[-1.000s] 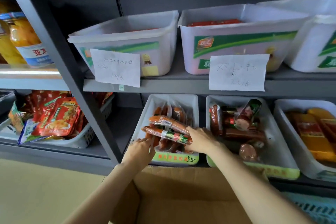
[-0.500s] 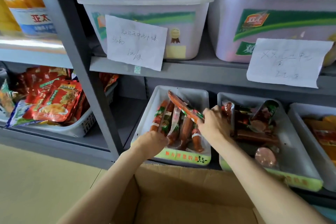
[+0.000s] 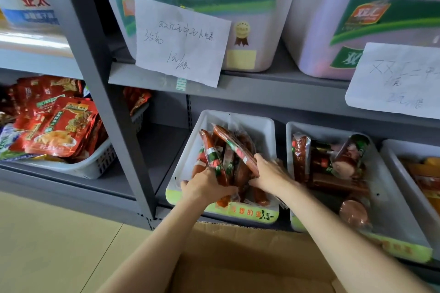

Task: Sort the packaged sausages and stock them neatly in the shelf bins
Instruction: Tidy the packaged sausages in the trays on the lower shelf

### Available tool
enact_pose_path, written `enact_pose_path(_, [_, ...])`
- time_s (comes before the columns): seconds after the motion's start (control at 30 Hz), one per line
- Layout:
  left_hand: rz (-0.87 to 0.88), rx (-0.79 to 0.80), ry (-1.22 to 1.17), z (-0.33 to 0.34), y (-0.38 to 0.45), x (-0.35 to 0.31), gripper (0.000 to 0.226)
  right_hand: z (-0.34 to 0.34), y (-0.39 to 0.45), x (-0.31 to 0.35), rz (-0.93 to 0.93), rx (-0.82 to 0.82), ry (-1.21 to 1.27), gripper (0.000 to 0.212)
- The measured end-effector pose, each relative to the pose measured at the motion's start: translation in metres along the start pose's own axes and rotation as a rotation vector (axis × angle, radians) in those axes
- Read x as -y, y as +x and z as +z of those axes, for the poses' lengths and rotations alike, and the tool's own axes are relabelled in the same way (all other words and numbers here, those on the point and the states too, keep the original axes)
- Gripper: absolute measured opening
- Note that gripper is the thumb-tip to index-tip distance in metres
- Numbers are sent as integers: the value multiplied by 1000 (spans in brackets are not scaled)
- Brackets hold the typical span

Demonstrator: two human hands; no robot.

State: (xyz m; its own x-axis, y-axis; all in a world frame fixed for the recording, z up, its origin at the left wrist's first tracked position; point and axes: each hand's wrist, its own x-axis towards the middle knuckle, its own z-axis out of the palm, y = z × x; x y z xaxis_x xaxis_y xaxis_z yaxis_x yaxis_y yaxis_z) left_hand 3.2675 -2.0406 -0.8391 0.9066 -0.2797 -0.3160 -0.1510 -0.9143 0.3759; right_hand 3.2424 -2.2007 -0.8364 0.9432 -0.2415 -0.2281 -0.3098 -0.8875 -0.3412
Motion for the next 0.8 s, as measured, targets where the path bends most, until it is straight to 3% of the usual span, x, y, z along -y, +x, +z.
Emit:
enact_pose_path(0.1, [-21,-48,-44,-2,3,-2,43,-14,3,-2,94,-45,398,45])
enact_pose_path(0.2, [28,-86,-383,-4,9,14,30,-26,-6,-9,178,-128,684,46])
enact_pose_path(0.3, [142,-198,-730,-16,3,24,7,-29,-25,-13,175,-244,648,32])
enact_pose_path(0.4, [257,-240,-784,-19,7,22,8,-26,-34,-8,165,-372,459,31])
enact_pose_path(0.5, [325,-104,-602,-11,14,6,18,-11,-23,6,141,-265,377,33])
enact_pose_path(0.6, [316,-44,-20,1,24,-6,38,0,-17,10,91,-119,183,28])
enact_pose_path(0.73, [287,104,101,4,31,-6,49,-4,-24,-5,41,-97,184,28])
enact_pose_path(0.8, [285,110,217,7,34,-5,51,0,-28,-11,29,-43,224,40])
